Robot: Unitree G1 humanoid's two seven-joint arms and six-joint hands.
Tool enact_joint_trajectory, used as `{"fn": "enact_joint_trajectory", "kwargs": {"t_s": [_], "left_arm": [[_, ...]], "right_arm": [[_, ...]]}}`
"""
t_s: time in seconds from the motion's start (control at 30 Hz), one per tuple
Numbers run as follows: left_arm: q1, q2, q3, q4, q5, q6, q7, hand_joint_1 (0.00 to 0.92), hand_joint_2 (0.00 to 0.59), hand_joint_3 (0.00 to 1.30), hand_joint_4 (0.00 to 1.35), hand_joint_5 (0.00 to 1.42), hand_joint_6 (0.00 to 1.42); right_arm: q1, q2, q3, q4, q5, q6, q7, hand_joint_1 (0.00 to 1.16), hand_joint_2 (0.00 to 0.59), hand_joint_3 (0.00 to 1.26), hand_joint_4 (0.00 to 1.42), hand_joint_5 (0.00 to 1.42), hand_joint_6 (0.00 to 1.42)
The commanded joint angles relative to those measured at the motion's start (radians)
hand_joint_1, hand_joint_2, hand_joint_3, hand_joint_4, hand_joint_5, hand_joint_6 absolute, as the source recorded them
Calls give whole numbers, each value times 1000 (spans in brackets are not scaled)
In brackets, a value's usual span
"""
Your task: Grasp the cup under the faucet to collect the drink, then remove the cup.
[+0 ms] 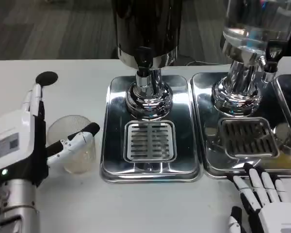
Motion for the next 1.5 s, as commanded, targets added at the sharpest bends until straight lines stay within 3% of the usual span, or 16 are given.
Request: {"fn": "enact_joint_trajectory", "kwargs": {"t_s": [0.03,0.1,0.2,0.33,0.67,0.87,1.2,1.33,1.5], "left_arm": [[51,-9,35,36,-67,-126,72,0,0,0,0,175,253],[70,-13,37,70,-81,-175,101,0,2,0,0,169,233],[77,-15,30,99,-75,-183,104,7,7,0,0,162,225],[58,-14,13,117,-62,-148,49,97,20,0,0,164,229],[-12,-20,-5,162,-56,-83,-25,108,26,0,0,228,294],[-32,-25,-36,174,-50,-63,-33,142,36,0,0,311,377],[-45,-20,-57,184,-51,-40,-48,214,58,129,81,440,544],[-42,-15,-48,179,-55,-30,-48,270,73,239,194,590,762],[-42,-15,-47,171,-49,-17,-41,352,92,489,439,840,1120]], "right_arm": [[10,-10,-7,-3,9,-12,-17,57,557,164,0,0,17],[15,-12,-6,-4,11,-15,-17,57,555,164,0,0,17],[17,-14,-5,-4,11,-17,-14,54,541,165,0,0,19],[21,-15,-5,-12,10,-19,-14,53,539,169,0,0,25],[28,-22,-14,-5,20,-37,-15,45,527,185,0,0,46],[23,-19,-15,3,27,-42,-15,42,527,192,0,0,60],[17,-20,-20,11,41,-55,-14,35,530,203,0,2,63],[11,-20,-17,17,42,-60,-13,25,531,213,0,4,75],[5,-18,-15,20,45,-64,-12,20,528,214,0,10,77]]}}
